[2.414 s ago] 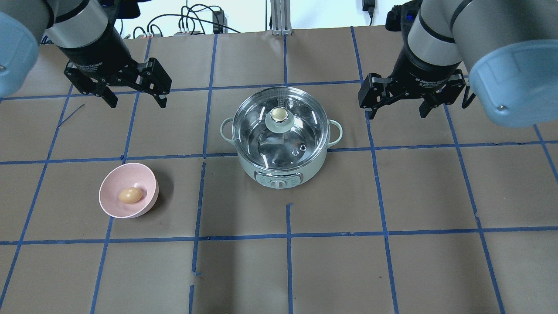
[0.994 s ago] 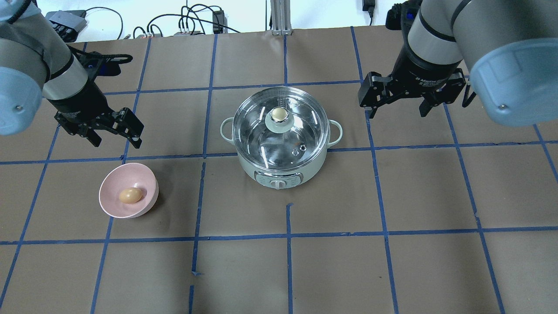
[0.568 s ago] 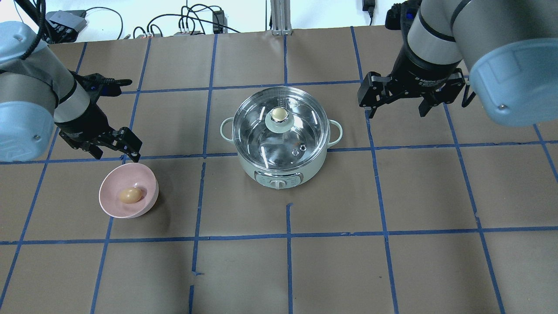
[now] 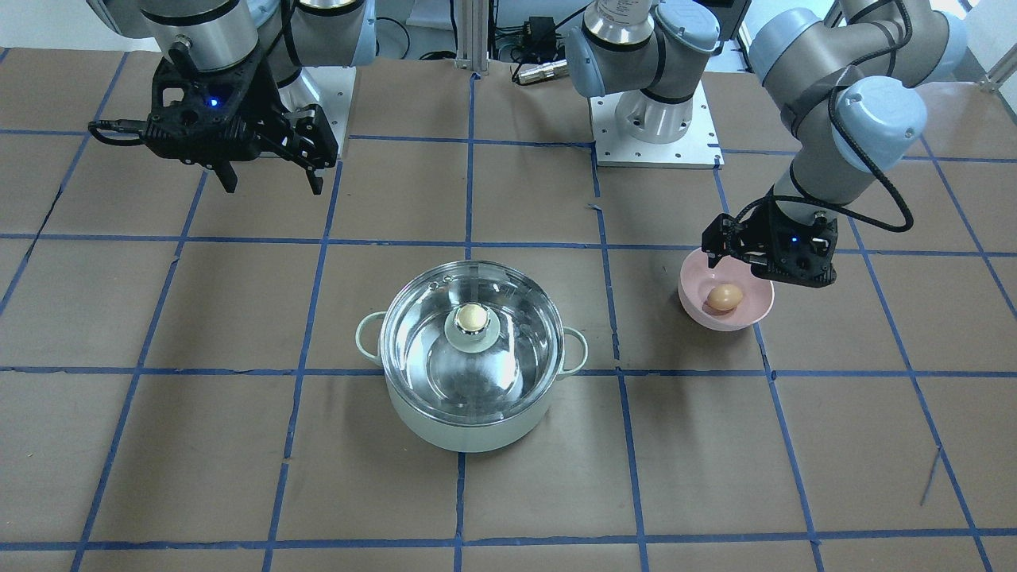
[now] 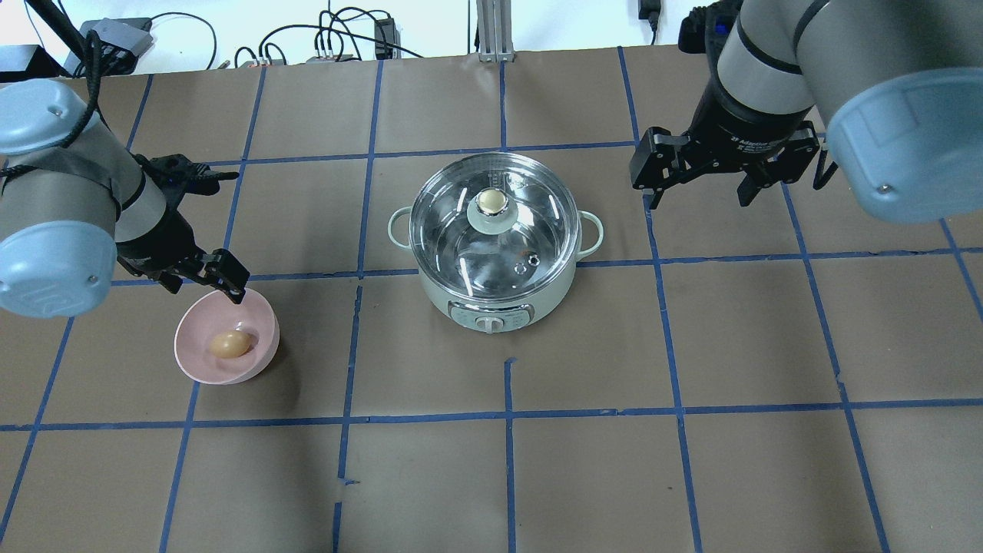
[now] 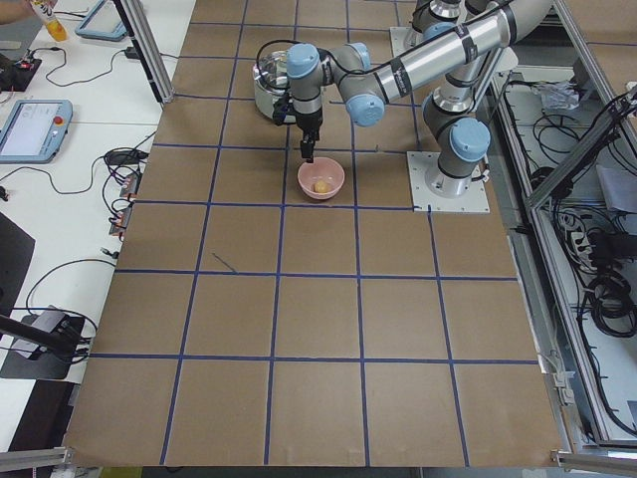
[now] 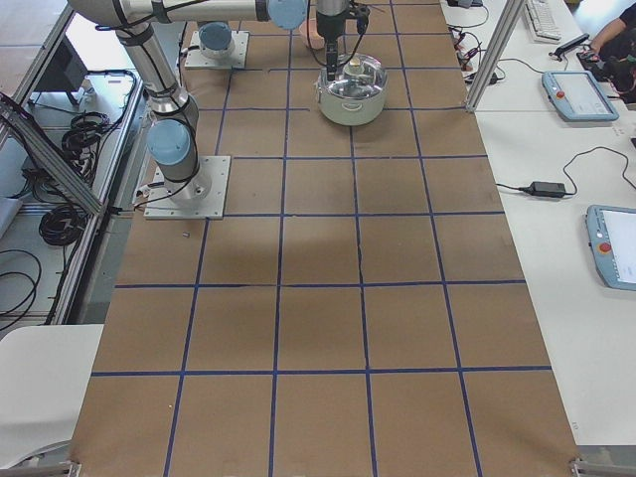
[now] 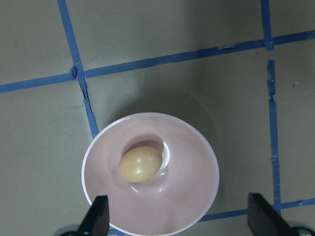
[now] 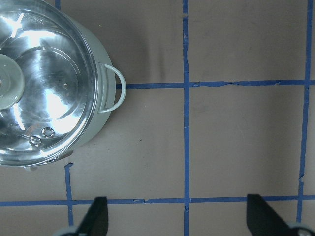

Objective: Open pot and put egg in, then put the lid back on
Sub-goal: 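Lower the left gripper into the pink bowl around the egg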

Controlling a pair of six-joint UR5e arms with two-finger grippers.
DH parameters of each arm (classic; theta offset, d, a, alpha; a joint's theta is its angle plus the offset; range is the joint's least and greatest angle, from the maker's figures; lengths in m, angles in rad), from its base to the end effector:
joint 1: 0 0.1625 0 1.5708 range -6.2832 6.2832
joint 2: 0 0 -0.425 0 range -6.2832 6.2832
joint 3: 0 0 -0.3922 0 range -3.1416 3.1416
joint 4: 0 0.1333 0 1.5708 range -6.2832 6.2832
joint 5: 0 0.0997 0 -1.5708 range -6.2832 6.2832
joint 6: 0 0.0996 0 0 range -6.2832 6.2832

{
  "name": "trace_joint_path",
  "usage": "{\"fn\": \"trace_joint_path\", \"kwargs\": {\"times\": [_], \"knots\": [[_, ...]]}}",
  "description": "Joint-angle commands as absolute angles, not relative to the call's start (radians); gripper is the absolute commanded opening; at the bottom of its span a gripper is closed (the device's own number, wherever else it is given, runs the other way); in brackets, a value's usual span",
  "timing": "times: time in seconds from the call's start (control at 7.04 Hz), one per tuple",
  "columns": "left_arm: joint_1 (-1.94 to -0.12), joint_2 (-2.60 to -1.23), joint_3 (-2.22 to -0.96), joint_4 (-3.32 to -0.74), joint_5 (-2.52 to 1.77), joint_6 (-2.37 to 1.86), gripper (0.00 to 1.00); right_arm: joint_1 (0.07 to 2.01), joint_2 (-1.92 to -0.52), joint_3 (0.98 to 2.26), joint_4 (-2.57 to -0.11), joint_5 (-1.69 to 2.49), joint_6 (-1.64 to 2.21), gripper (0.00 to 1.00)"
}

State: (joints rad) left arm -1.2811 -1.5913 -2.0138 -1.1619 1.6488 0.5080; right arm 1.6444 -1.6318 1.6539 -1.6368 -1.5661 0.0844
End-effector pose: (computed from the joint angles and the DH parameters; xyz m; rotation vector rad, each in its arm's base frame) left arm 0.0093 -0.4706 0.3075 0.3397 3.0697 0.1245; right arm 0.1680 -0.4591 0.4829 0.0168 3.1327 -0.0680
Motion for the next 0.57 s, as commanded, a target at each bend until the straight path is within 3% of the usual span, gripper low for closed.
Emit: {"fn": "trace_joint_path", "kwargs": {"times": [0.0,0.43], "knots": [[-1.269,-1.589,-2.086,-1.037,1.670,0.566,0.99,1.644,-1.631,1.654,-1.637,-1.566,0.084,1.00],[-1.192,-1.591,-2.145,-1.035,1.661,0.584,1.00,1.644,-1.631,1.654,-1.638,-1.565,0.083,1.00]]}}
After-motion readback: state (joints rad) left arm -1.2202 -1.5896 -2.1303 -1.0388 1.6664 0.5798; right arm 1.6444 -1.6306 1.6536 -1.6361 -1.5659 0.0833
